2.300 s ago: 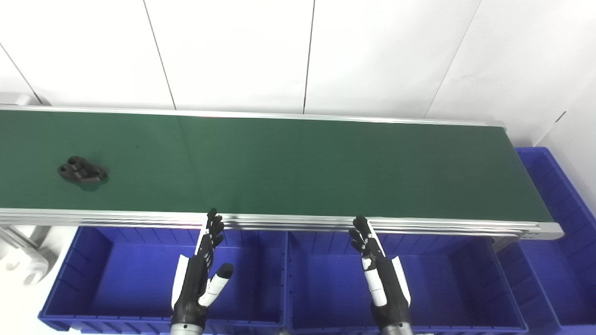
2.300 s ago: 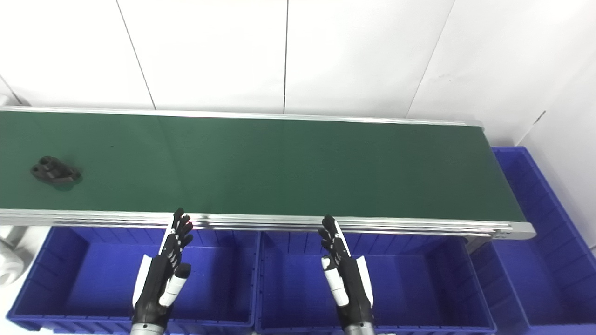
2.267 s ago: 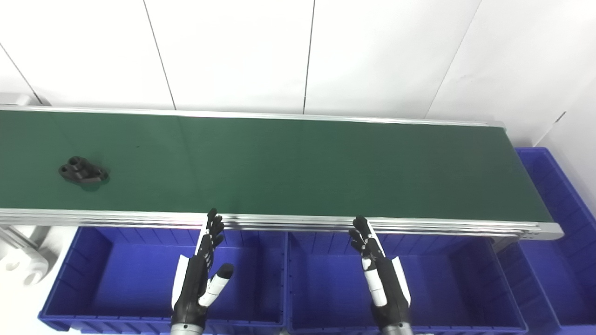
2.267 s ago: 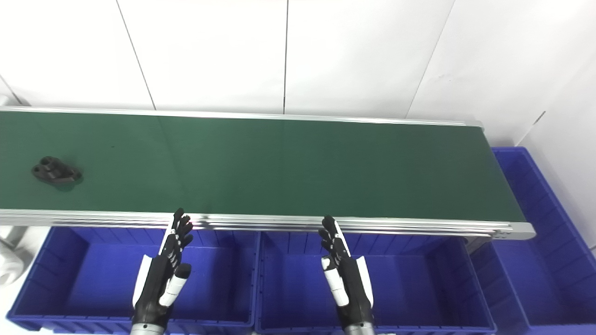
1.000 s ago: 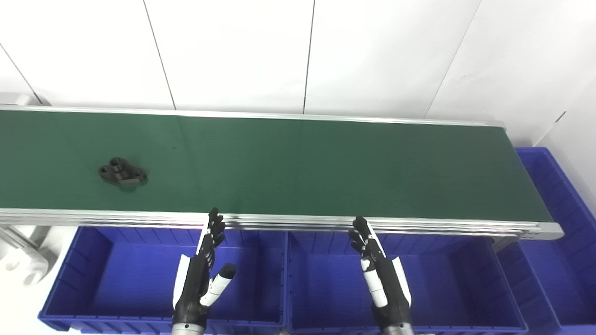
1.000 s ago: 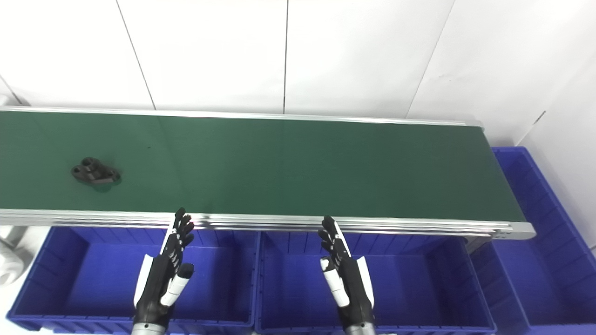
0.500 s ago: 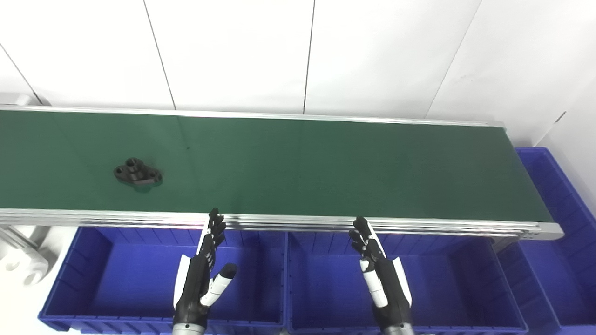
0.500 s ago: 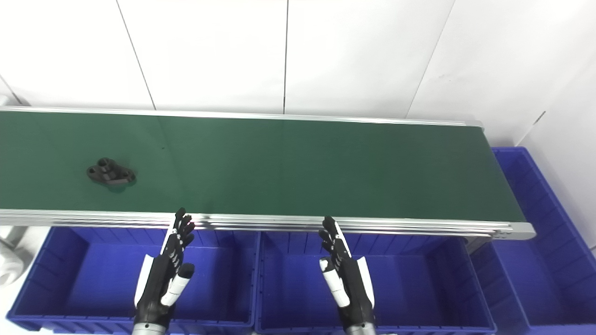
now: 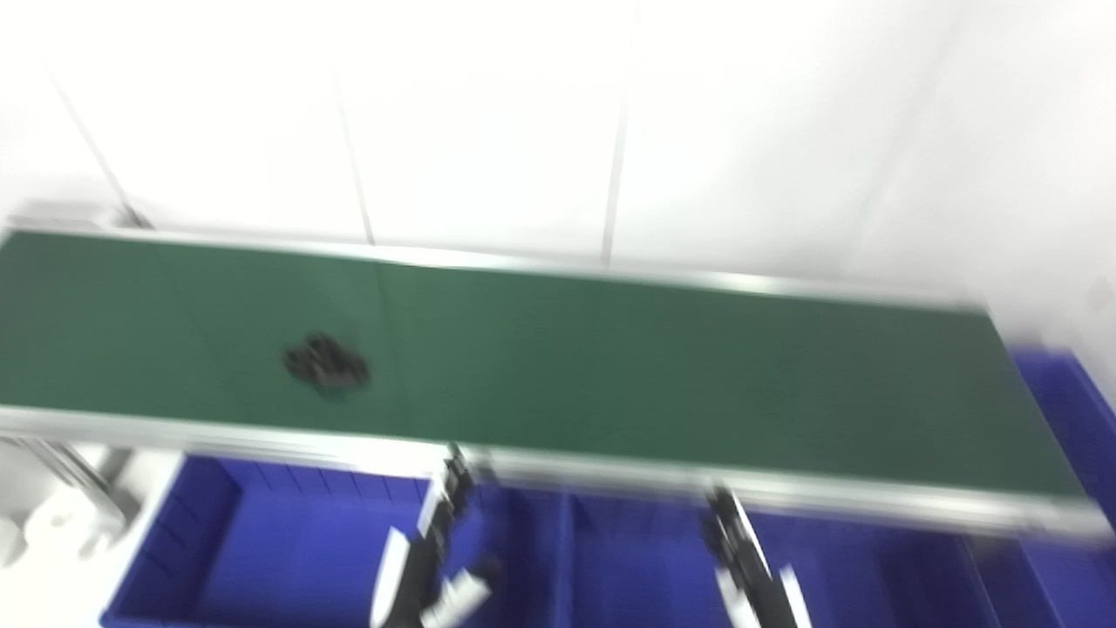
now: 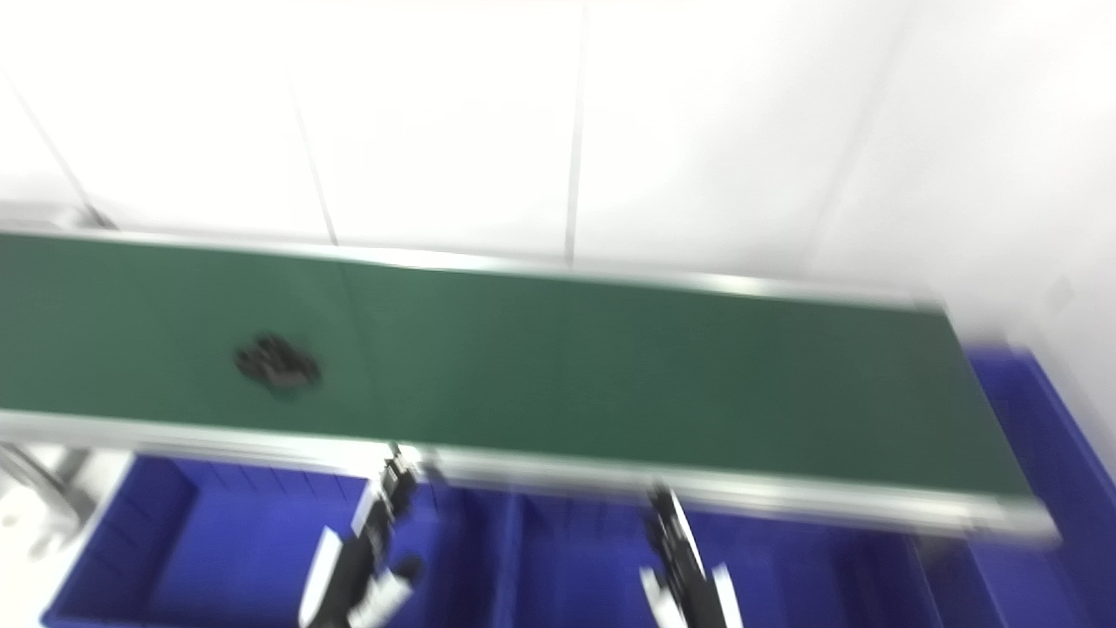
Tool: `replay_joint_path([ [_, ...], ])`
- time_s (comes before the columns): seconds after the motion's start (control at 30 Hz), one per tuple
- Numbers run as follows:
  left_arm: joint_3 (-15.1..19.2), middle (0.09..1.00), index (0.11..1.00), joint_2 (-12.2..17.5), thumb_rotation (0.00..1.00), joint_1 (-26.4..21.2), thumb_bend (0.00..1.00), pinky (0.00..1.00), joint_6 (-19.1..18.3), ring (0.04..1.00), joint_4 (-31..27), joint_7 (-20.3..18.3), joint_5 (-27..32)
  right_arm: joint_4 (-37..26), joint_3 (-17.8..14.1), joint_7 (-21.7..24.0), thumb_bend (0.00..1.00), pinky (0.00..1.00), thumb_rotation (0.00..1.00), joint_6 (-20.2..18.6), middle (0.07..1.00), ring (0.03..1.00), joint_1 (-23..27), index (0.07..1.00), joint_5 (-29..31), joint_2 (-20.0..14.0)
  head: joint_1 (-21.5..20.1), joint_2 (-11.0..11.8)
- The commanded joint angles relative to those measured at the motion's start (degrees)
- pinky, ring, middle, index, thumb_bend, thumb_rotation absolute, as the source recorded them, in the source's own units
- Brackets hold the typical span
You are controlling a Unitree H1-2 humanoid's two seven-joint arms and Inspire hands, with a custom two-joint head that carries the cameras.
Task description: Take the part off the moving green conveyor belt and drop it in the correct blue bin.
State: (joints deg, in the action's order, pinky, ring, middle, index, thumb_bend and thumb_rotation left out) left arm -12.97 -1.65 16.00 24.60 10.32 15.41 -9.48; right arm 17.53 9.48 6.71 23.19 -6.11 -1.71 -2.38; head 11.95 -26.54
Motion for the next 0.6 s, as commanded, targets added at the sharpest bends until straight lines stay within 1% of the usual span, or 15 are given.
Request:
replay_joint_path([
  [0.0, -0.5, 0.947, 1.0, -0.8, 0.81, -0.8, 0.82, 0.89, 2.3, 0.918, -0.8, 1.5, -0.8, -1.0, -0.3, 0.4, 0.79, 0.98, 0.92, 3.6, 0.976, 0.956, 1.4, 0.989, 0.8, 0.1, 0.5, 0.3],
  [0.17, -1.1, 0.948, 1.0, -1.0, 0.81, -1.1, 0.84, 0.88, 2.3, 0.92, -0.4, 2.5, -0.5, -0.7, -0.5, 0.6, 0.8, 0.99, 0.93, 3.6, 0.974, 0.956, 1.5, 0.991, 0.7, -0.5, 1.1, 0.5],
  [0.37, -1.8, 0.951, 1.0, -0.5, 0.79, -1.2, 0.82, 0.89, 2.3, 0.928, -0.4, 2.8, 0.4, -0.3, -0.5, 0.8, 0.82, 0.98, 0.93, 3.7, 0.975, 0.955, 1.6, 0.994, 0.9, -0.5, 1.3, 0.5],
  [0.4, -1.8, 0.952, 1.0, -0.5, 0.79, -1.2, 0.82, 0.89, 2.3, 0.928, -0.4, 2.8, 0.4, -0.4, -0.6, 0.8, 0.83, 0.98, 0.93, 3.7, 0.975, 0.954, 1.6, 0.993, 0.8, -0.5, 1.7, -0.1],
  [0.57, -1.9, 0.944, 1.0, -0.7, 0.79, -1.0, 0.84, 0.9, 2.3, 0.92, -0.9, 2.9, 0.4, -1.4, -0.5, 0.9, 0.81, 0.99, 0.93, 3.6, 0.98, 0.957, 1.3, 0.997, 0.9, -0.5, 1.7, -1.0],
])
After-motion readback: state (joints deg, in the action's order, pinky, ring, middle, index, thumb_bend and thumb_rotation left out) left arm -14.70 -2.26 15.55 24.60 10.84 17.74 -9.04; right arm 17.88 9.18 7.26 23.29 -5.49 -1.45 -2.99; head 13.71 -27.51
